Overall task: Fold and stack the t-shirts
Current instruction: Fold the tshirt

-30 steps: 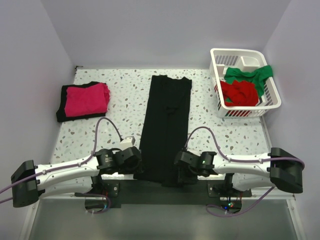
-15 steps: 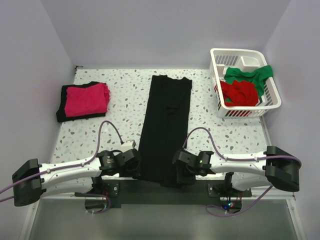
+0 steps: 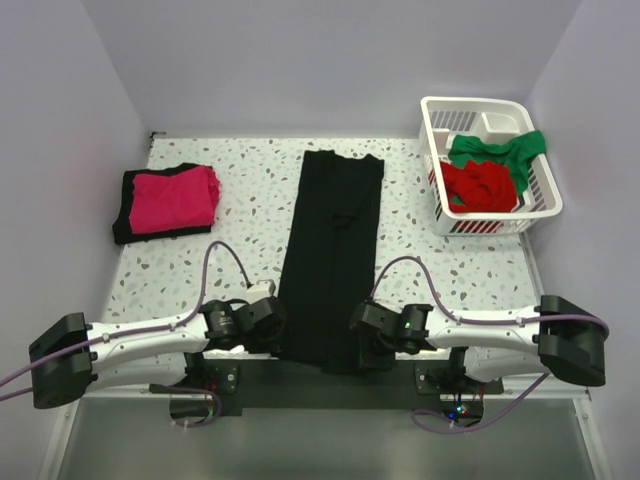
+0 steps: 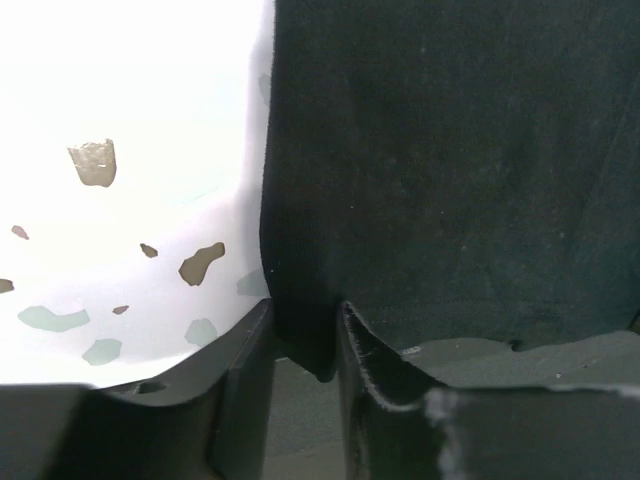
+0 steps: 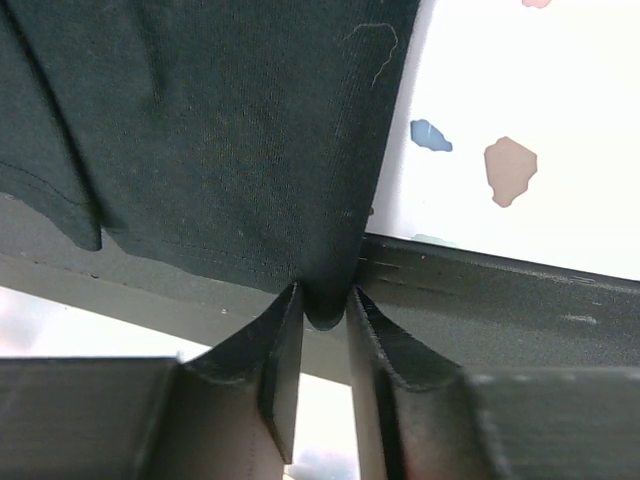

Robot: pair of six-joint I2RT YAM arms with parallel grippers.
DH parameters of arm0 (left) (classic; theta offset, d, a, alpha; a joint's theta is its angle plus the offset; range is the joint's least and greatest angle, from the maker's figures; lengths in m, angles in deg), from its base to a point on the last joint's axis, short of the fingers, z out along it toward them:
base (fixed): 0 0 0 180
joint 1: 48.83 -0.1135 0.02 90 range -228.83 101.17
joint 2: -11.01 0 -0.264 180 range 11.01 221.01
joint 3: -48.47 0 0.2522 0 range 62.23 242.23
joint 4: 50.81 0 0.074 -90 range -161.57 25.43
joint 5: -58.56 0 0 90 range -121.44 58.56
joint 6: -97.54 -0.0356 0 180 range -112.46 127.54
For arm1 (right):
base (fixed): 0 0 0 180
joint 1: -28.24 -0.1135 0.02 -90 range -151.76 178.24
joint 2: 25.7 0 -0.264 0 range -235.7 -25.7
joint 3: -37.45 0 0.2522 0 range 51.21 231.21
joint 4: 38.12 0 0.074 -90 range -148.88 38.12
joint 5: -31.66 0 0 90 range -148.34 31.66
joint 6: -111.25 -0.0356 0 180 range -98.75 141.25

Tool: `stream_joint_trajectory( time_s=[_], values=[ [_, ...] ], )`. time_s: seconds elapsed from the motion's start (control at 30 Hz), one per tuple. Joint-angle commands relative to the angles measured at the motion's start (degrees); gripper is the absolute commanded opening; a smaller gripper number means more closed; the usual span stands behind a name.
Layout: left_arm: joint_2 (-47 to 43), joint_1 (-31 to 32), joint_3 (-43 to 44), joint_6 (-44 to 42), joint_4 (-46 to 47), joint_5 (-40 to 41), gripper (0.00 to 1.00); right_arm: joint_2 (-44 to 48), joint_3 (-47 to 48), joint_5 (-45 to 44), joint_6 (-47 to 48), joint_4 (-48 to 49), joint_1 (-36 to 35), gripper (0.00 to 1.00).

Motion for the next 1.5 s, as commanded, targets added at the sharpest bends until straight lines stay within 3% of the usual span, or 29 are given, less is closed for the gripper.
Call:
stream_joint_trajectory(
  time_s=[0.0, 0.03, 0.17, 0.7, 1.03, 1.2, 1.47],
  values=[
    [1.81, 0.22, -0.56, -1.13, 1.54, -0.77, 0.30, -0.26, -1.72, -1.23, -0.44, 0.45, -0.41, 0.25],
    [1.98, 0.22, -0.47, -1.31, 1.63, -1.03, 0.27, -0.35, -1.81, -1.06, -0.35, 0.46, -0.41, 0.20],
    [2.86, 0.31, 0.32, -2.02, 1.28, -2.09, 0.00, -0.18, -0.67, -1.05, -0.18, -2.35, -0.50, 0.03],
    [1.90, 4.70, 4.97, -4.39, -0.48, -7.19, 0.00, 5.53, 1.62, 1.85, 0.27, -14.21, -1.99, 0.00],
    [-0.48, 5.06, 15.43, -2.81, -7.07, 3.26, 0.00, 13.01, 15.14, -11.75, -4.75, -28.01, -2.26, 0.00],
    [1.28, 4.36, 18.60, -5.35, -7.42, 5.55, 0.00, 11.07, 18.84, -16.69, -5.71, -29.69, -2.26, 0.00],
    [1.81, -2.67, 19.22, -12.20, -3.48, 3.10, 0.00, 10.98, 20.61, -20.83, -4.67, -28.11, 2.13, 0.00]
  ],
)
